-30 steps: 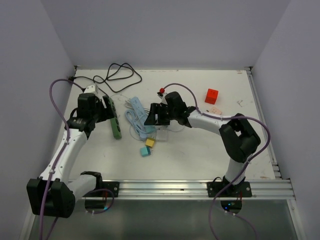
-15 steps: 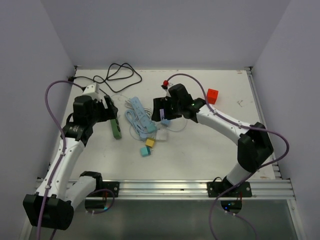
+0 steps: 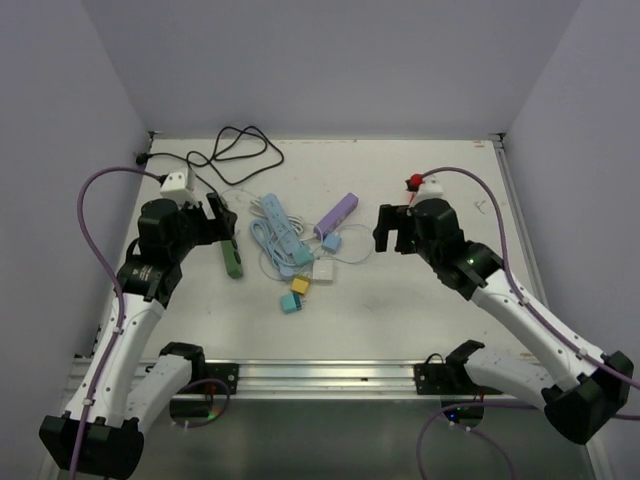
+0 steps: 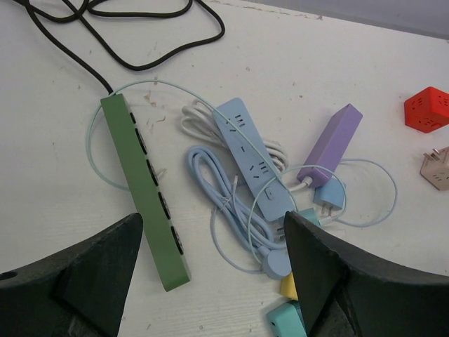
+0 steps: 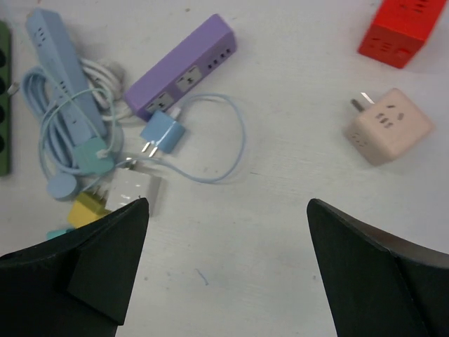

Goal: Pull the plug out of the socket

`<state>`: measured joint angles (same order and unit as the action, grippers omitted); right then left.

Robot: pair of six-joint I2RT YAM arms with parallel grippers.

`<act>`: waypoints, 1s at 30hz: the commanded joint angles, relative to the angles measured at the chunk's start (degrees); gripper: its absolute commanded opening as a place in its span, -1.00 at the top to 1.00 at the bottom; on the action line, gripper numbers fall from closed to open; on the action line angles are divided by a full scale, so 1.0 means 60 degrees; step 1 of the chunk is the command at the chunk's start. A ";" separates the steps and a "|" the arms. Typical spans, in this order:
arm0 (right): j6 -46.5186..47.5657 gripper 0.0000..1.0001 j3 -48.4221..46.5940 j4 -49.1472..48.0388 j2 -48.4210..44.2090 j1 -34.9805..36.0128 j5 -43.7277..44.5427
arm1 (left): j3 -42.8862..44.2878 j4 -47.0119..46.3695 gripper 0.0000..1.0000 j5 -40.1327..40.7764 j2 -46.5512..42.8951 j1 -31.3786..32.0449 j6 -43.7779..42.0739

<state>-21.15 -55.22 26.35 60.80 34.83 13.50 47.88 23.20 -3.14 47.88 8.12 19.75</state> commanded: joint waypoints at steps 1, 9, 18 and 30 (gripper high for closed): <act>0.0170 -0.98 0.0721 0.0018 -0.1428 -0.0486 0.1660 | -0.0069 -0.0571 -0.71 0.0127 -0.0317 0.0097 -0.0332; 0.0447 -0.98 0.1161 -0.0230 -0.2793 -0.1176 0.1194 | -0.0128 -0.0732 -0.71 0.0025 -0.0509 0.0097 -0.0318; 0.0054 -0.98 0.0870 0.0251 -0.2706 -0.1161 0.2070 | -0.0143 -0.0688 -0.71 0.0157 -0.0524 0.0170 -0.0318; -0.0532 -0.98 0.0459 0.0866 -0.2135 -0.1132 0.2862 | -0.0084 -0.0483 -0.73 0.0947 -0.0582 0.0170 -0.0303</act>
<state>-22.31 -49.60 30.06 46.78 28.05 27.14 47.20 21.91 -0.38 45.10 8.82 18.85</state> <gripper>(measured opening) 0.987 0.862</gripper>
